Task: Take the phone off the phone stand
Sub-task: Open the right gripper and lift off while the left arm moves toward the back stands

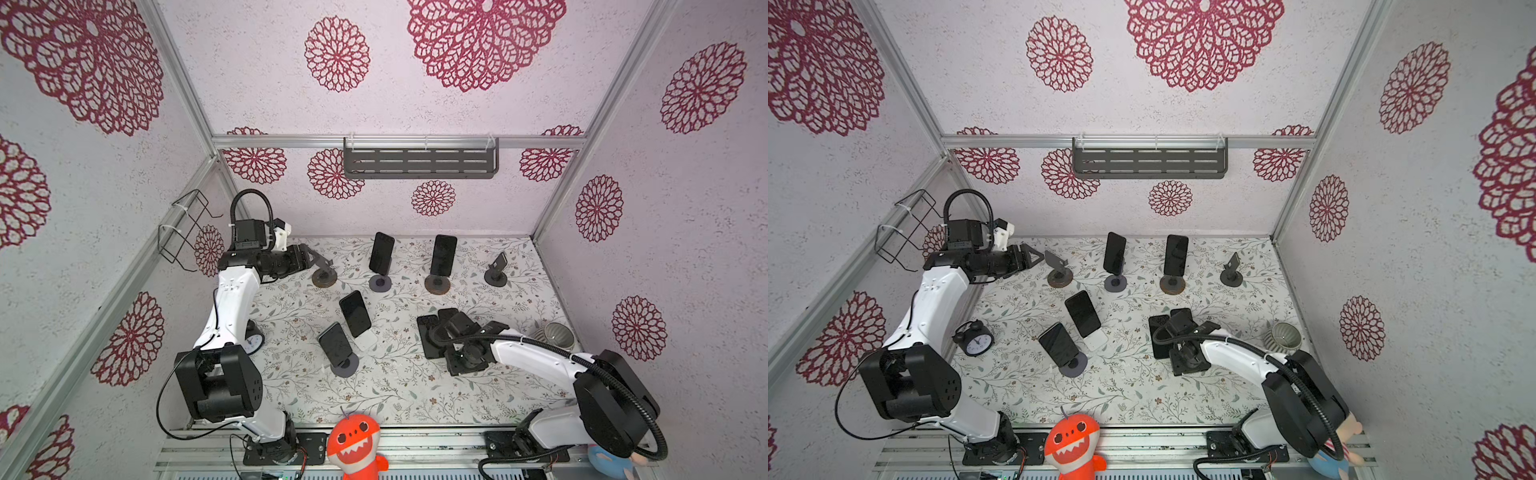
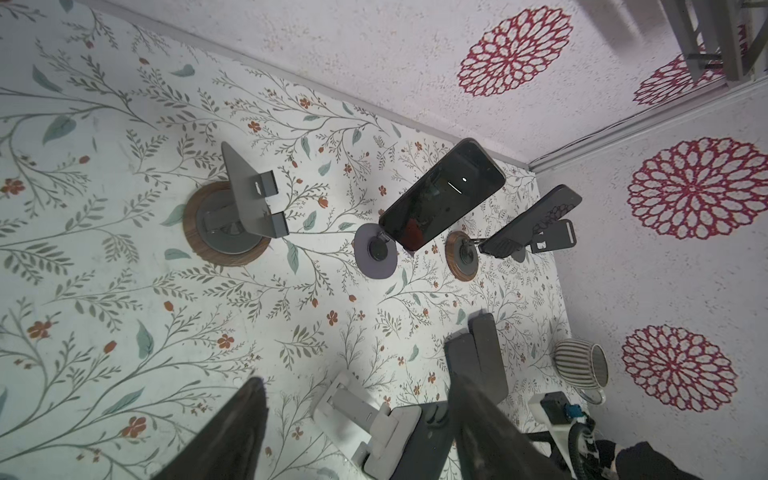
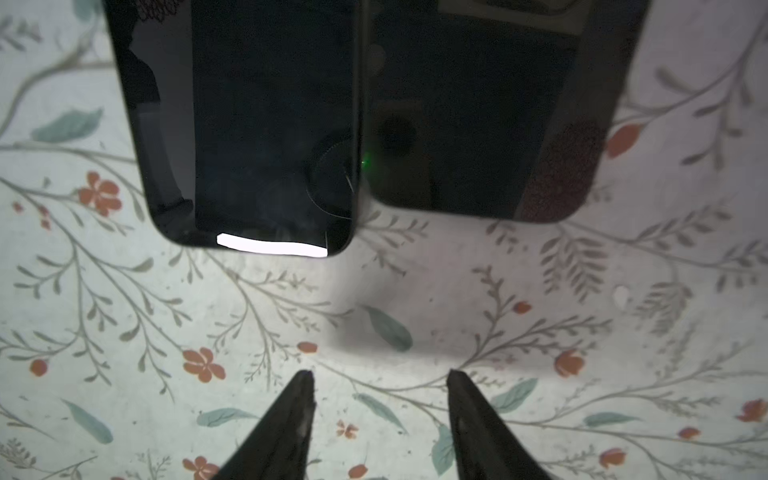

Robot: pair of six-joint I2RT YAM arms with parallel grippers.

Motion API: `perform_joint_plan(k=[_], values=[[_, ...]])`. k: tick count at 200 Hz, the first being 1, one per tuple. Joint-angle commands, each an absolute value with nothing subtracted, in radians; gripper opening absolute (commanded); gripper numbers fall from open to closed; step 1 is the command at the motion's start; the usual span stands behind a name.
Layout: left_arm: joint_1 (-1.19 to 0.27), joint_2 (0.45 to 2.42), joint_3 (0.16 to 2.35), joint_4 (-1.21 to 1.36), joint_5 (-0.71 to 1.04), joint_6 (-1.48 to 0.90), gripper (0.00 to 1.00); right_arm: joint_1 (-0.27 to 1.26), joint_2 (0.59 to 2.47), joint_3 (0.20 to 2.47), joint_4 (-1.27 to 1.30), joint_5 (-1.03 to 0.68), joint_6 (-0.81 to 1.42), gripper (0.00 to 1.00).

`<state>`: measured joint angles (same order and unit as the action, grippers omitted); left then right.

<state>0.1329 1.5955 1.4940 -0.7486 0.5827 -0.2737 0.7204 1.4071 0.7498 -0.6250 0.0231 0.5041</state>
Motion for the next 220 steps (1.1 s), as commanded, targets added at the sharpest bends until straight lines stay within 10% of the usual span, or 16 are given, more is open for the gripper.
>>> perform_joint_plan(k=[1,160,220], values=[[0.129,1.571,1.499,-0.686,0.617,-0.289,0.73,0.769,1.447,0.774,-0.587,0.047,0.625,0.49],[0.094,1.513,1.491,-0.75,0.556,-0.214,0.74,0.712,1.663,0.886,-0.436,0.125,0.759,0.38],[0.048,1.475,1.502,-0.845,0.556,-0.079,0.74,0.704,1.543,0.879,-0.431,0.137,0.717,0.51]])
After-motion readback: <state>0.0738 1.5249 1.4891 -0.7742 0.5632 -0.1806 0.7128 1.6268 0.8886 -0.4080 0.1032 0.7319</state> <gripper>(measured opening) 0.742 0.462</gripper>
